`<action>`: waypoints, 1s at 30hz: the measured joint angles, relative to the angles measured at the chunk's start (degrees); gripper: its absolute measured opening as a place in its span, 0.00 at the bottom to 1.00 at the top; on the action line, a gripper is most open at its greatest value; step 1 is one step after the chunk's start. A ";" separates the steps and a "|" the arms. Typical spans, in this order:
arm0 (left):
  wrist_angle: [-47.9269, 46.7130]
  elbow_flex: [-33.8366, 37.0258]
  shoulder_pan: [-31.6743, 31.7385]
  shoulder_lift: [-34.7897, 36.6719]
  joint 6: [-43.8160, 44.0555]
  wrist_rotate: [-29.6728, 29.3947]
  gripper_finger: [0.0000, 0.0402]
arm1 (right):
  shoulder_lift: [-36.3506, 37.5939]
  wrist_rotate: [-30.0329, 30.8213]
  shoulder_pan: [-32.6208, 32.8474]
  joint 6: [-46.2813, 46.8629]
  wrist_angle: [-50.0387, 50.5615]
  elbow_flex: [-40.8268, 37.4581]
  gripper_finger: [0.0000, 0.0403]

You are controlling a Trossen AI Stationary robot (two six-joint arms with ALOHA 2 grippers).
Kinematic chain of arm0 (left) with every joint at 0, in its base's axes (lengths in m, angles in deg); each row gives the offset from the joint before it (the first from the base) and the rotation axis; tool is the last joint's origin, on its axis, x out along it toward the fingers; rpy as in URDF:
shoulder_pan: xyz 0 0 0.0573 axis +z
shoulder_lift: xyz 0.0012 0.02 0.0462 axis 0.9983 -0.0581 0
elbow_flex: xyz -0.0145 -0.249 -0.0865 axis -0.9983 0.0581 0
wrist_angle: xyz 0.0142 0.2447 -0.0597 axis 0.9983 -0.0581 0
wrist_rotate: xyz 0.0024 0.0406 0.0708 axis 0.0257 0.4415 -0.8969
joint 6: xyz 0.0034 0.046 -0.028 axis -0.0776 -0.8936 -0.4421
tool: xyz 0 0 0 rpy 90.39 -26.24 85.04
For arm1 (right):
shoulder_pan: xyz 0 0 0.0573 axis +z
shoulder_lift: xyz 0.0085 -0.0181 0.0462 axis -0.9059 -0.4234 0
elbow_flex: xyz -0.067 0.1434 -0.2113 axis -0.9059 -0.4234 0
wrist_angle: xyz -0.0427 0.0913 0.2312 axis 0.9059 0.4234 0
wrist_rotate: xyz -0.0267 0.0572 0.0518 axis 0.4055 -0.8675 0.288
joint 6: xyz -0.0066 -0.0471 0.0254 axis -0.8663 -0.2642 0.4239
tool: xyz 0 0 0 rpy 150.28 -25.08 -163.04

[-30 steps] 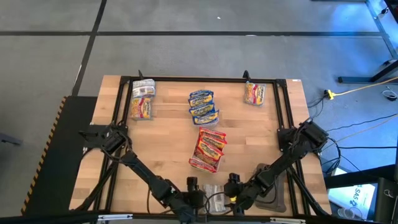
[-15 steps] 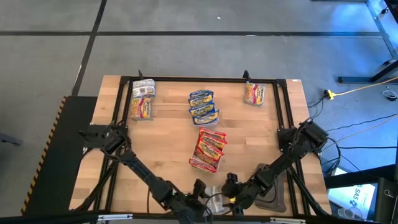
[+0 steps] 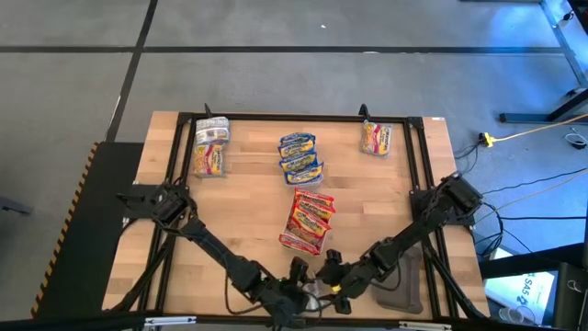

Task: Sort Maruchan noodles
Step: Put the light blue noodle pack into the black bin

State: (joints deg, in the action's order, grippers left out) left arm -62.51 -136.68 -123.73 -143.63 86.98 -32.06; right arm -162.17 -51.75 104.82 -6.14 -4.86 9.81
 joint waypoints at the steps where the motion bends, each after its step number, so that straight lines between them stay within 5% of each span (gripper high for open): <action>1: -0.22 0.01 -0.30 0.34 2.11 -1.27 0.58 | 0.17 -0.71 -0.04 0.04 1.10 0.00 0.75; 6: -6.62 -0.12 -2.53 4.22 16.36 -6.74 0.58 | 1.77 -3.37 -0.21 1.68 5.52 -0.07 0.75; 17: -18.54 0.11 -8.42 4.40 32.62 -2.75 0.58 | 2.21 -2.79 1.93 5.46 7.45 -0.20 0.75; 24: -19.78 0.02 -9.14 0.24 23.05 -4.00 0.58 | 1.32 -1.06 2.54 9.98 7.18 -0.22 0.75; 30: -18.67 0.03 -9.55 -1.82 12.02 -13.69 0.58 | -0.79 -1.03 2.54 10.67 4.06 -0.26 0.75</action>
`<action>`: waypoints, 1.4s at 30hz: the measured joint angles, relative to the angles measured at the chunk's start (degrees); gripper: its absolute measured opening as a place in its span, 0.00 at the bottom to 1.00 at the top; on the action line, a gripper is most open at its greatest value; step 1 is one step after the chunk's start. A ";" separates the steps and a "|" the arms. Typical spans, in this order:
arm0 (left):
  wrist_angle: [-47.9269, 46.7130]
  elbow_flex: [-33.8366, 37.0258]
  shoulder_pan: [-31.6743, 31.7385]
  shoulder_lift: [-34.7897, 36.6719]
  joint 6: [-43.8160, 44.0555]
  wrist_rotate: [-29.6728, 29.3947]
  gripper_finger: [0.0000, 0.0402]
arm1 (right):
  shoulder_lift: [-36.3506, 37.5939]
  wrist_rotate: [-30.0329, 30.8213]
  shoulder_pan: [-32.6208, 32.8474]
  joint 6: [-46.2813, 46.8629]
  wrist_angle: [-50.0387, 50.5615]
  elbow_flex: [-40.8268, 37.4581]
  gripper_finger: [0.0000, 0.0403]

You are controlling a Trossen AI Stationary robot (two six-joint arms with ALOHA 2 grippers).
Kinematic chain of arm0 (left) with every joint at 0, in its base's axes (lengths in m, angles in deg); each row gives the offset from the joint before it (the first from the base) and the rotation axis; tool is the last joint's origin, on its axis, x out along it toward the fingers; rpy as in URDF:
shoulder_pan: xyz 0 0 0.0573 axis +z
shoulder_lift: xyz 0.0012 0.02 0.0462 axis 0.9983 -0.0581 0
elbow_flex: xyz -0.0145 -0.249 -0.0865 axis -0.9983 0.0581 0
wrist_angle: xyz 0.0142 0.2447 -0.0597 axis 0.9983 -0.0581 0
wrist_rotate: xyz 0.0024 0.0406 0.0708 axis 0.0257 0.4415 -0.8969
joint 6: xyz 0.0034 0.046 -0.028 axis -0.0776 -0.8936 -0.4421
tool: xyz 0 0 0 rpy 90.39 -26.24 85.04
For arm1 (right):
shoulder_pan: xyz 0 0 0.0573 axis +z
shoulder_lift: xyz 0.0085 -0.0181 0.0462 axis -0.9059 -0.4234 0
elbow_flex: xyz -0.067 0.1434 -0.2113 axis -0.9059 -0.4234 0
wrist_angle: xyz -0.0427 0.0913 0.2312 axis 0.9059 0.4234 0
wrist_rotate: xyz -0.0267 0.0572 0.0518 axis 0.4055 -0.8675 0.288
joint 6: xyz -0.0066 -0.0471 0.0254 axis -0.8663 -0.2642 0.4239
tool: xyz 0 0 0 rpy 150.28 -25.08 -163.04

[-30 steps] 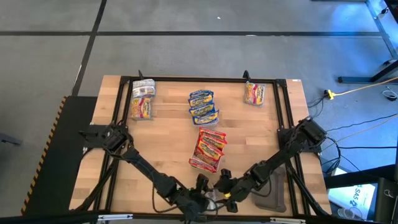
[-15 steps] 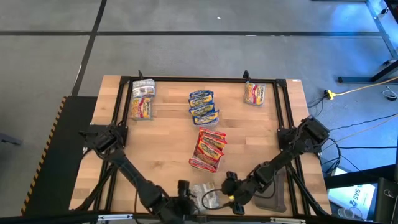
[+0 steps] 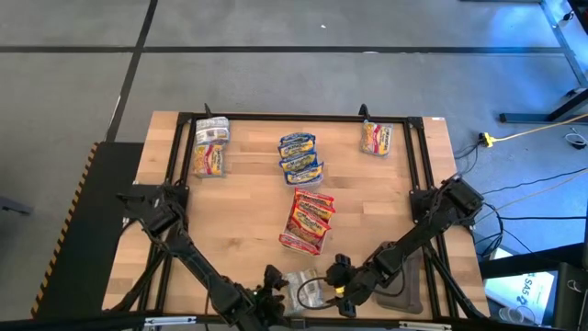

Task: Sort Maruchan noodles
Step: Put the light blue noodle pack into the black bin

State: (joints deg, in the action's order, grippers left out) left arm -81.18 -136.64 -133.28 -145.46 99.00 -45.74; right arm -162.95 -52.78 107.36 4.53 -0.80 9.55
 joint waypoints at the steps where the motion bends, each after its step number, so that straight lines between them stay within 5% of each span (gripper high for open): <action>1: 0.02 0.00 0.00 -0.17 -1.83 -1.13 0.58 | -0.46 -0.03 0.00 -0.02 -1.35 0.00 0.75; 22: 11.51 0.09 4.46 -3.67 -18.12 0.94 0.58 | -3.50 0.89 0.00 0.03 -8.26 -0.07 0.75; 42: 17.44 -2.41 2.61 -3.82 -29.15 -6.09 0.58 | -3.37 -4.90 -1.16 -3.14 -15.45 -0.17 0.75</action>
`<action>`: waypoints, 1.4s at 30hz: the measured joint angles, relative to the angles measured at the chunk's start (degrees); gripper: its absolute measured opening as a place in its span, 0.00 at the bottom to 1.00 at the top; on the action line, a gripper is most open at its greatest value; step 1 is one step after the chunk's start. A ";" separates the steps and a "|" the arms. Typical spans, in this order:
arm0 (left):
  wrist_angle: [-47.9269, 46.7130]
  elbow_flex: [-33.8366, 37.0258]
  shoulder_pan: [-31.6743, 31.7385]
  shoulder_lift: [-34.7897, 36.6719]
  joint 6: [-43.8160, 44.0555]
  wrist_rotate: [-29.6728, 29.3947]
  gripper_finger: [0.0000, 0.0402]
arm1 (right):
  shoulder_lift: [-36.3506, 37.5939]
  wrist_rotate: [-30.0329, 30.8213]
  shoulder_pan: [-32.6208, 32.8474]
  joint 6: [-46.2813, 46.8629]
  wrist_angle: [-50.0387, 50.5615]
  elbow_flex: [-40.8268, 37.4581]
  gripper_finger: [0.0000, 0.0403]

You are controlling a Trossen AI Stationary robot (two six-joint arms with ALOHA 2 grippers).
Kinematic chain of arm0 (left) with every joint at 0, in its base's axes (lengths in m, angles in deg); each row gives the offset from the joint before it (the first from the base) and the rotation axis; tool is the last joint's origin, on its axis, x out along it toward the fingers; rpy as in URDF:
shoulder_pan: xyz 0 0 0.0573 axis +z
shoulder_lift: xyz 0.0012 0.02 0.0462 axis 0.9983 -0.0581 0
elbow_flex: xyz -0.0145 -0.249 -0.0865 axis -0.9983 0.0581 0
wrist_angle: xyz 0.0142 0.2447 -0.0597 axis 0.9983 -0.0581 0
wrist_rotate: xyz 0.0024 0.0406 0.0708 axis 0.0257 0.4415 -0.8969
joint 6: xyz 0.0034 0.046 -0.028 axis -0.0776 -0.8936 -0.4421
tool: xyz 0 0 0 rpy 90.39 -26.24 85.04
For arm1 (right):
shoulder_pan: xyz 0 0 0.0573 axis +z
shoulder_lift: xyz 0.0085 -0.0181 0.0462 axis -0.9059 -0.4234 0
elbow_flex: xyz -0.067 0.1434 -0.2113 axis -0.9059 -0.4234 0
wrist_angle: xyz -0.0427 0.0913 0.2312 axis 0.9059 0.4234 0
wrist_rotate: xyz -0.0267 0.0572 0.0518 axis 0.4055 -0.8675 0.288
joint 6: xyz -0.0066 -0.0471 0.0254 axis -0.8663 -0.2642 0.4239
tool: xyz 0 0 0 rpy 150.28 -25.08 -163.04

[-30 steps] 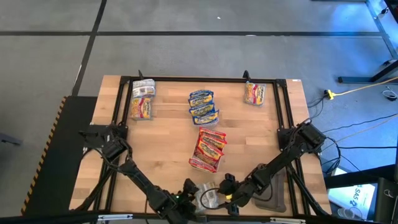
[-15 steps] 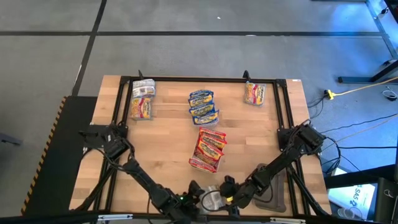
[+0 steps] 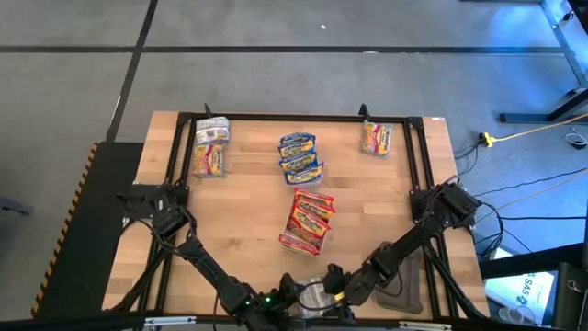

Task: Sort Maruchan noodles
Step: Put the light blue noodle pack into the black bin

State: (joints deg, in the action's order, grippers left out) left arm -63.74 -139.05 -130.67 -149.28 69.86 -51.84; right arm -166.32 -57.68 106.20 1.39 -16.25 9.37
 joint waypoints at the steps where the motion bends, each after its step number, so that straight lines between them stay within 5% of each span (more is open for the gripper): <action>1: 0.07 -0.10 -0.06 0.00 -0.59 0.28 0.58 | 0.02 -0.49 -0.31 -0.35 -1.12 0.02 0.75; 14: 1.03 -0.48 -0.27 0.37 2.06 -0.48 0.58 | 0.39 -6.27 -2.08 0.19 -6.05 -0.02 0.75; 34: 1.36 -0.39 -0.01 0.35 2.79 -3.46 0.58 | 0.57 -3.62 -2.75 26.81 -12.77 0.24 0.75; 42: 1.24 -0.37 -0.15 0.33 2.55 -5.48 0.58 | 0.57 -4.31 -2.71 34.03 -13.30 0.24 0.51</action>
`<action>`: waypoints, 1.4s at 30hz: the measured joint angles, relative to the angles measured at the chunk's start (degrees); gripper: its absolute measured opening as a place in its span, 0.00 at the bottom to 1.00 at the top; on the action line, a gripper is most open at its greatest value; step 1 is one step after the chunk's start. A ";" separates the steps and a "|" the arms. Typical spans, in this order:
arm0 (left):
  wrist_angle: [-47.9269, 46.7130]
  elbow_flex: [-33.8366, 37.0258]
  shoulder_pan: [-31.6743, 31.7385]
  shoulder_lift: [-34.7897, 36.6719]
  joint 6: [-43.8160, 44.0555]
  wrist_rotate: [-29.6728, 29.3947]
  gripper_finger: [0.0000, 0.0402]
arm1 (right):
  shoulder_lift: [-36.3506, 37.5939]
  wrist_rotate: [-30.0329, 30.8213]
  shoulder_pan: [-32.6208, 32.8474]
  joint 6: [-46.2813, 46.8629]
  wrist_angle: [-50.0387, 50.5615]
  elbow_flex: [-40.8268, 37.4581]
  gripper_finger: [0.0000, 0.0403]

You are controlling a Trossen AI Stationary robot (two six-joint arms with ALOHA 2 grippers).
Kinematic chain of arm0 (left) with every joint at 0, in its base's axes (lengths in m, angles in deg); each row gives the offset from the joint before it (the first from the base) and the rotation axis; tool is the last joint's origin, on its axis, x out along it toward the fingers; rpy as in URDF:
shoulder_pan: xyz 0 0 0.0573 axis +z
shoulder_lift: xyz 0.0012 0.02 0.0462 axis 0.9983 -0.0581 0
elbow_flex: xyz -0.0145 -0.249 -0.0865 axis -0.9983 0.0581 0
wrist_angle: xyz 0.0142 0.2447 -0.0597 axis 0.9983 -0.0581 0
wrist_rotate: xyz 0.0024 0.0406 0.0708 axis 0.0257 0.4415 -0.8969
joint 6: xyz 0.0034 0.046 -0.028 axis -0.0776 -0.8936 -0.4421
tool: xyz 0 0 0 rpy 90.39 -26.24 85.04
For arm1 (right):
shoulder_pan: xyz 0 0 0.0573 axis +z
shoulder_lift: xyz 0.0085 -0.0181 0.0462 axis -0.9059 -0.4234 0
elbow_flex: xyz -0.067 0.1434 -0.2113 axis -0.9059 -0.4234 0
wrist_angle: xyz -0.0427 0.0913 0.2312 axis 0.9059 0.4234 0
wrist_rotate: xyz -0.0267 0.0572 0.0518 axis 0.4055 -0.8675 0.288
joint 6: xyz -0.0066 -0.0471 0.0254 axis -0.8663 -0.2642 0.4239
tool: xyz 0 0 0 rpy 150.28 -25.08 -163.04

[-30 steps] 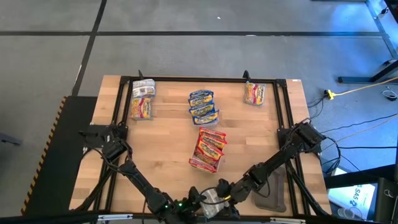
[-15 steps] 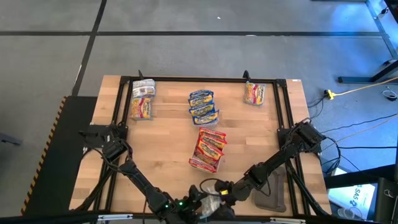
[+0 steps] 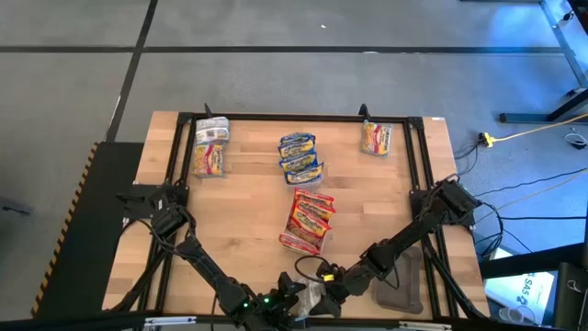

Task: Sort Maruchan noodles
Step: Put the light blue noodle pack into the black bin

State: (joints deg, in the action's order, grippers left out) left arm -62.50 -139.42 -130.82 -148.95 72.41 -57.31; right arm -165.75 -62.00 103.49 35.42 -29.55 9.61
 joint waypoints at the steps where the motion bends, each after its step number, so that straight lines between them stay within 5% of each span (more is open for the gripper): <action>1: -0.04 0.02 -0.14 0.00 -0.03 -0.23 0.58 | 0.00 -0.67 0.00 0.47 0.02 0.00 0.48; 5: 0.11 0.02 -1.04 0.00 0.40 -2.67 0.58 | 0.01 -4.13 0.36 0.97 -0.01 0.00 0.40; 12: 5.56 -0.04 -3.50 0.00 -0.64 -8.12 0.58 | 3.33 -10.78 2.14 -3.40 0.42 -0.42 0.41; 21: 27.23 0.00 -4.52 0.11 -23.14 -21.90 0.58 | 13.99 -18.42 2.61 -13.33 0.47 -5.21 0.36; 28: 40.99 -0.07 -2.13 0.11 -39.70 -21.43 0.58 | 18.54 -22.64 -0.07 -12.63 0.54 -7.46 0.36; 42: 39.41 -6.60 0.16 0.13 -50.60 -14.31 0.58 | 20.61 -33.60 -6.74 -6.70 -5.54 -8.20 0.35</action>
State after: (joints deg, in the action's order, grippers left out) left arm -23.09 -146.02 -130.67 -148.82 21.81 -71.63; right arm -145.14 -95.59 96.75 28.72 -35.09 1.42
